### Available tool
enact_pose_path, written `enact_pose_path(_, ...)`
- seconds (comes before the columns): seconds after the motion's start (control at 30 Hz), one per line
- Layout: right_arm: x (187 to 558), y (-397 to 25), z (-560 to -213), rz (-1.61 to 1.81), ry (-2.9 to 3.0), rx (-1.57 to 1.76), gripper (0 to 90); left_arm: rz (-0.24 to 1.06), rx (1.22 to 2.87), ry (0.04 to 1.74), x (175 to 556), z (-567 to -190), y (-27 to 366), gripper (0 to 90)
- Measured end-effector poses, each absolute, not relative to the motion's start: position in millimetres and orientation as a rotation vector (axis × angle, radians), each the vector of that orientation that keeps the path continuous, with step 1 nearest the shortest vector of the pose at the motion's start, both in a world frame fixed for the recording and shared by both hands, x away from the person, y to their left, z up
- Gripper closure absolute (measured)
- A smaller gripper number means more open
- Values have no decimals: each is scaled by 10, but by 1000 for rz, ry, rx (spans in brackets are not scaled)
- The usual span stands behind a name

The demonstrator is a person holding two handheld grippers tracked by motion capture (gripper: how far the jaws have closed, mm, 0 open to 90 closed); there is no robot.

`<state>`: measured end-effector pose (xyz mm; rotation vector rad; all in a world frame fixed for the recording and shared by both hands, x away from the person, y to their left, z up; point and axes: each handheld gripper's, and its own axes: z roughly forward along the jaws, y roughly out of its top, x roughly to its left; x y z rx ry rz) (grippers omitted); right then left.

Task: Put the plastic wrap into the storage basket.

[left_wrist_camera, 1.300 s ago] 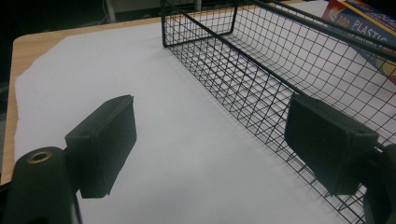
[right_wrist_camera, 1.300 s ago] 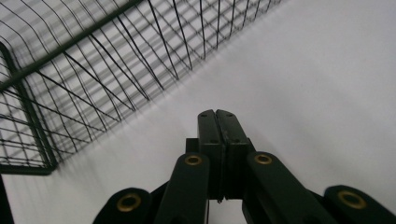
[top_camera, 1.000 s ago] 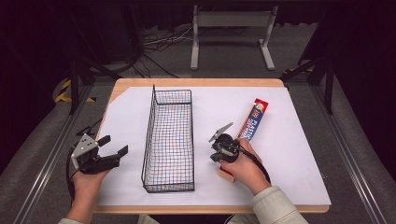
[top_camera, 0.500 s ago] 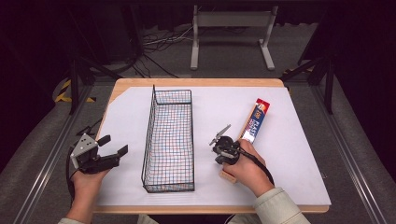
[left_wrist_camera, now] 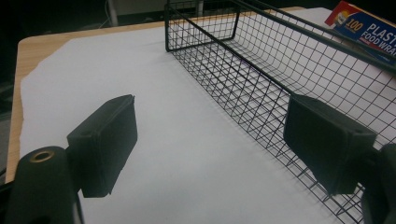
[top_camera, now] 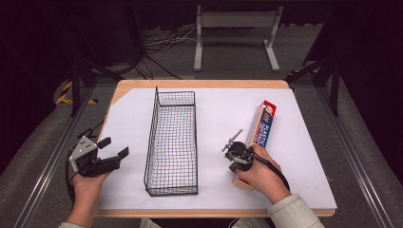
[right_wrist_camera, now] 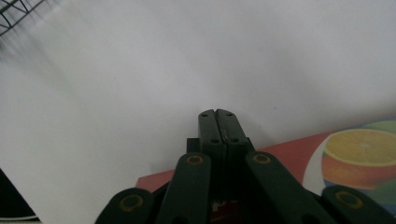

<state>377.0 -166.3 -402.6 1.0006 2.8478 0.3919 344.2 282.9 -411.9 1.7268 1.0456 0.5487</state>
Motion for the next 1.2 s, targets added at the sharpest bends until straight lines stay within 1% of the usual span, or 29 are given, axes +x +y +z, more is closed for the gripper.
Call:
enact_pose_path(0.2, 3730, -1780, -4022, 388, 2856, 1043, 900, 548, 1723, 1048, 3435, -4110, 2833, 183)
enact_pose_path(0.53, 3696, -1956, -4033, 277, 2867, 1108, 900, 556, 1723, 1046, 3434, -4107, 2843, 184)
enact_pose_path(1.07, 3606, -2398, -4024, 136, 2832, 1192, 900, 553, 1716, 1056, 3430, -4108, 2854, 185)
enact_pose_path(1.2, 3572, -2579, -4023, 70, 2766, 1227, 900, 556, 1709, 1062, 3428, -4110, 2867, 186)
